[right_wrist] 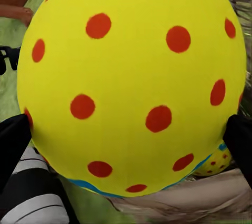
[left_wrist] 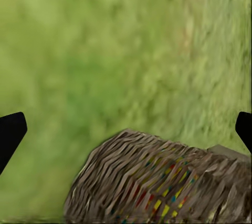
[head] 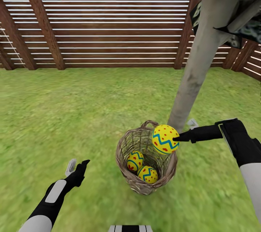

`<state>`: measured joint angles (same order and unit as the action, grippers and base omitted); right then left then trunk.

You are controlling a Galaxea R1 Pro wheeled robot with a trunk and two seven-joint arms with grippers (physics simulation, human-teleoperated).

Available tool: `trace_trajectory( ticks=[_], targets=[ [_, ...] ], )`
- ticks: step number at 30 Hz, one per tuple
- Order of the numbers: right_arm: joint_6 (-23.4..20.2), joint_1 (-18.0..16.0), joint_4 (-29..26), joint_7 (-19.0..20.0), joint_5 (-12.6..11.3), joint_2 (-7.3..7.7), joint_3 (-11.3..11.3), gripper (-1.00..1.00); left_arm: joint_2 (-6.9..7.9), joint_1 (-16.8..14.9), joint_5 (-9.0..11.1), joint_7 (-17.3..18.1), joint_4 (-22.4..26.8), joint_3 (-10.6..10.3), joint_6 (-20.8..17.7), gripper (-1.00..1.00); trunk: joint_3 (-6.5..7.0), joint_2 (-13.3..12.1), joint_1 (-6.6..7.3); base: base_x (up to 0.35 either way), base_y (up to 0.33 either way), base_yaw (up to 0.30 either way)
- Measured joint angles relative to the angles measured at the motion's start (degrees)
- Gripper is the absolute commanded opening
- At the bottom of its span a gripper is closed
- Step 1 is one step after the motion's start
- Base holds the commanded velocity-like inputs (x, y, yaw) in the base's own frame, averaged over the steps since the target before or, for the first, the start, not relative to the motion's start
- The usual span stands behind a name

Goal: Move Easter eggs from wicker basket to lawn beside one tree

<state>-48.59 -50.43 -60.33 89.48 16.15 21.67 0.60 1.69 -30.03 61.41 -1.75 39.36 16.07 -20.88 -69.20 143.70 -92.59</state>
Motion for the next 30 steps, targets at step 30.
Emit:
trace_trajectory(
  ticks=[30],
  targets=[
    [-0.1, 1.2, 0.8, 0.1, -13.5, -0.25, 0.0, -1.00, -1.20, 0.0, 0.5, 4.8, -3.3, 0.4, 2.3, 1.00, 3.12, -0.1, 0.12, -0.164, -0.087, -0.189]
  ],
)
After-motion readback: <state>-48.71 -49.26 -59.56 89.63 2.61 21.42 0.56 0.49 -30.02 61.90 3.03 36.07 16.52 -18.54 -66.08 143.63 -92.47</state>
